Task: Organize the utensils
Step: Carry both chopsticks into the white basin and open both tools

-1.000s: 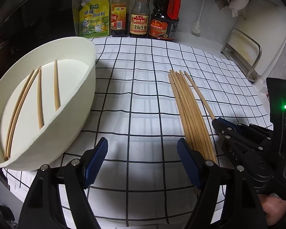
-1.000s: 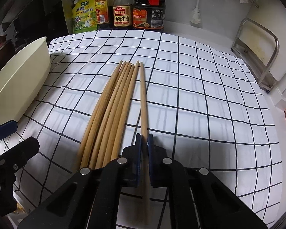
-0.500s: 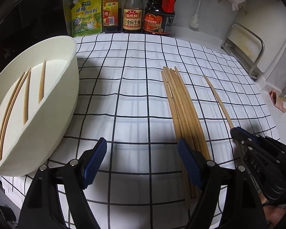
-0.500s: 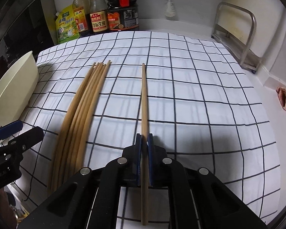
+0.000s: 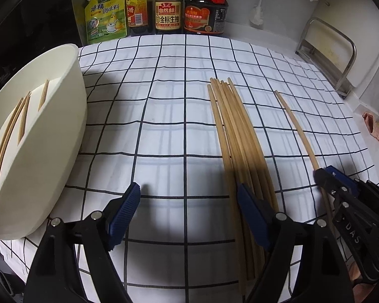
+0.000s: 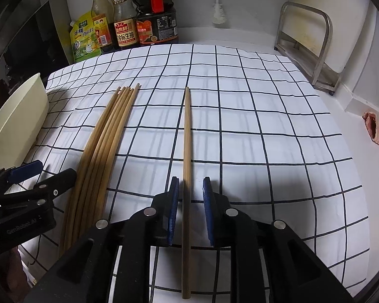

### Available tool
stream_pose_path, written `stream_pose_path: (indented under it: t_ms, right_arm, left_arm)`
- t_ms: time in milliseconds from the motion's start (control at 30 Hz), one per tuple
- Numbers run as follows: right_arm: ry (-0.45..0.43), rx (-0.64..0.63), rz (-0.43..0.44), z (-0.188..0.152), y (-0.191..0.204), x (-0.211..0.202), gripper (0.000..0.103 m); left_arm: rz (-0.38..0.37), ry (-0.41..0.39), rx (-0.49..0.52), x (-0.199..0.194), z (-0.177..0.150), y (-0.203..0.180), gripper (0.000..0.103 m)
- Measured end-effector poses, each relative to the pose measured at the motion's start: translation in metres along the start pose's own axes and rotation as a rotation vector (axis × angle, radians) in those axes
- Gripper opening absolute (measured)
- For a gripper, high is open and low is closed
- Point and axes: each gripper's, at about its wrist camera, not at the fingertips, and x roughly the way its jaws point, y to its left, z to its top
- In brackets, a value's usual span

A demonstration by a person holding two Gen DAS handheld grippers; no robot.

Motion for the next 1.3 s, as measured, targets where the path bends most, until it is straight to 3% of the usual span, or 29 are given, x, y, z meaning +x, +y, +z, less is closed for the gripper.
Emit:
stream_pose_path:
  t_ms: [433,500,633,700,833,1033,1300]
  right_arm:
    - [0.002,-0.029,-0.017,0.001,0.006,0.004,0.023]
    - [-0.002,-0.034,-0.022,0.002,0.006,0.005,0.023]
    - [-0.005,-0.057,-0.033,0.003,0.01,0.007,0.022]
    - [-0.005,-0.076,-0.026,0.002,0.013,0.007,0.012]
    - [-0.006,-0.081,-0.016,0.002,0.015,0.006,0.007]
    - [-0.002,0.007,0.043,0.003,0.002,0.001,0.006]
    - [-0.047,0.034,0.085,0.009,0.014,-0.033,0.006]
  left_arm:
    - [0.041,0.0,0.018,0.004,0.0,-0.003,0.078]
    - [0.038,-0.008,0.024,0.003,-0.001,-0.005,0.071]
    - [0.022,-0.02,0.039,-0.001,-0.003,-0.01,0.045]
    - [0.016,-0.022,0.042,-0.001,-0.002,-0.011,0.034]
    - [-0.008,-0.017,0.048,-0.002,-0.003,-0.011,0.008]
    - [-0.051,-0.003,0.041,-0.008,-0.001,-0.008,0.007]
    - [-0.104,-0.071,0.031,-0.047,0.006,-0.001,0.007]
